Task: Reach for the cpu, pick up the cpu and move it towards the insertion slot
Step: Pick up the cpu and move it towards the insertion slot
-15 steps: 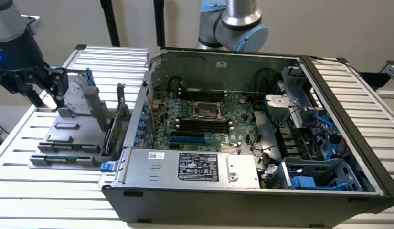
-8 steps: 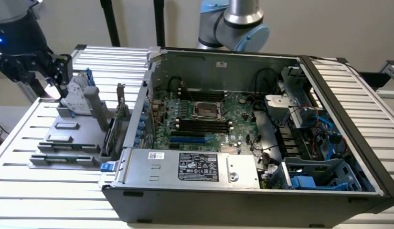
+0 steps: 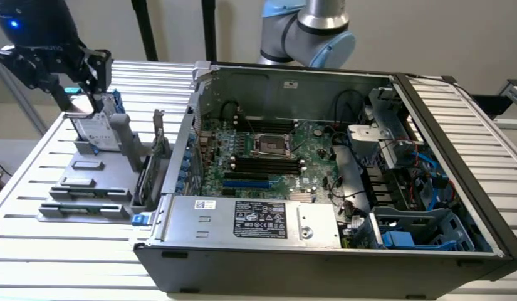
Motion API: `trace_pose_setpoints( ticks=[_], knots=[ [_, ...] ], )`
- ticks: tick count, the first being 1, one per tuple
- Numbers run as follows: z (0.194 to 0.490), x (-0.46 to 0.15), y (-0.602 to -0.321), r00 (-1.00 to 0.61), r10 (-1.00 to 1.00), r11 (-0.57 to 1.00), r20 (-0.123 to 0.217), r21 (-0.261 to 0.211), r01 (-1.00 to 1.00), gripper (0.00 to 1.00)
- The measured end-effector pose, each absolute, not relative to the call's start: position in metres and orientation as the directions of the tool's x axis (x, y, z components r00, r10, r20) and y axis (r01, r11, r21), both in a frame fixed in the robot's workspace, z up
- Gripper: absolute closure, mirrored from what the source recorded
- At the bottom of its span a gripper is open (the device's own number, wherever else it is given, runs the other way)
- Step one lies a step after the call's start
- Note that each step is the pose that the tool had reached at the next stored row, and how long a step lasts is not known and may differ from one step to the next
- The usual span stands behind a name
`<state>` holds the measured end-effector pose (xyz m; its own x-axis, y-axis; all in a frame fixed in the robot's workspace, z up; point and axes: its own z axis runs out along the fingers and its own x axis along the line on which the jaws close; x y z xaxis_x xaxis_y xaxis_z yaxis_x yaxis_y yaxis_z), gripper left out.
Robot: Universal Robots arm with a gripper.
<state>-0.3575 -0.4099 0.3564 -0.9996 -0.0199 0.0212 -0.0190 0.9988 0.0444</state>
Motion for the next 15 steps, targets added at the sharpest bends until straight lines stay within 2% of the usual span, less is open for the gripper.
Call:
trace_pose_setpoints(
  ticks=[6, 15],
  knots=[
    [0.375, -0.330, -0.410, -0.999, -0.020, 0.998, 0.024, 0.054, -0.019, 0.45],
    [0.382, -0.289, -0.410, -0.999, -0.021, 0.997, 0.024, 0.079, -0.019, 0.45]
  ],
)
